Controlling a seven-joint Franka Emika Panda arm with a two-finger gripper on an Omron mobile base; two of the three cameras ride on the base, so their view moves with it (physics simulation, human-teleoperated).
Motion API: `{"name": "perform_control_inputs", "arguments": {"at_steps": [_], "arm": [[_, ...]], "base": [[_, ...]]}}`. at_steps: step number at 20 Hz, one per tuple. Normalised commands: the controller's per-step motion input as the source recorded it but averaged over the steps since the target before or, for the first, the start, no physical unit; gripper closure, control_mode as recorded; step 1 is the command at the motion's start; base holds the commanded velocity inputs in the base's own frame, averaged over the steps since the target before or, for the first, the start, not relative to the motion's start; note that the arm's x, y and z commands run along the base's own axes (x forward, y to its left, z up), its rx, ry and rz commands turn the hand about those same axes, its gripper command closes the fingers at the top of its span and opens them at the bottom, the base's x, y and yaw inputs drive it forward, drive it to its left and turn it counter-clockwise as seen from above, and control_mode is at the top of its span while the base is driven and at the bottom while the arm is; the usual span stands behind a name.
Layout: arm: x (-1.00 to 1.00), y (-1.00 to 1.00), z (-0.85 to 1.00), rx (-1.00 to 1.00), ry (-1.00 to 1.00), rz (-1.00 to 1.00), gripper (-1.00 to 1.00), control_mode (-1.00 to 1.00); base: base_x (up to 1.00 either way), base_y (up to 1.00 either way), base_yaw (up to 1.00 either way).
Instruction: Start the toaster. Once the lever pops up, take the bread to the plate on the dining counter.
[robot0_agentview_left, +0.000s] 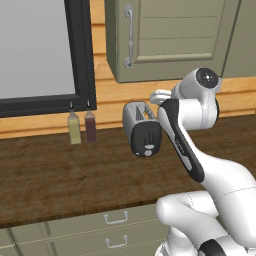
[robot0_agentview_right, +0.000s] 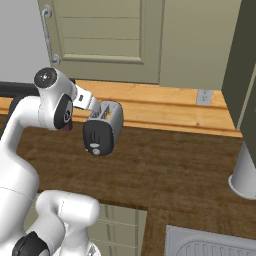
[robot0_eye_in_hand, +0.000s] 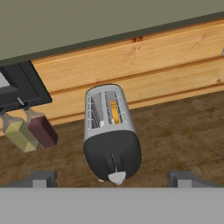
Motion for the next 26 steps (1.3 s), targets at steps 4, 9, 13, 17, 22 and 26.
{"name": "perform_control_inputs", "arguments": {"at_steps": [4, 9, 13, 17, 22, 26], "arm": [[0.0, 0.0, 0.0, 0.0, 0.0, 0.0, -1.0, -1.0], [0.0, 0.0, 0.0, 0.0, 0.0, 0.0, -1.0, -1.0], [0.0, 0.0, 0.0, 0.0, 0.0, 0.0, -1.0, -1.0], [0.0, 0.0, 0.0, 0.0, 0.0, 0.0, -1.0, -1.0], [0.0, 0.0, 0.0, 0.0, 0.0, 0.0, -1.0, -1.0], [0.0, 0.0, 0.0, 0.0, 0.0, 0.0, -1.0, -1.0]], "base": [[0.0, 0.0, 0.0], [0.0, 0.0, 0.0], [0.0, 0.0, 0.0], [0.0, 0.0, 0.0], [0.0, 0.0, 0.0], [0.0, 0.0, 0.0]]}}
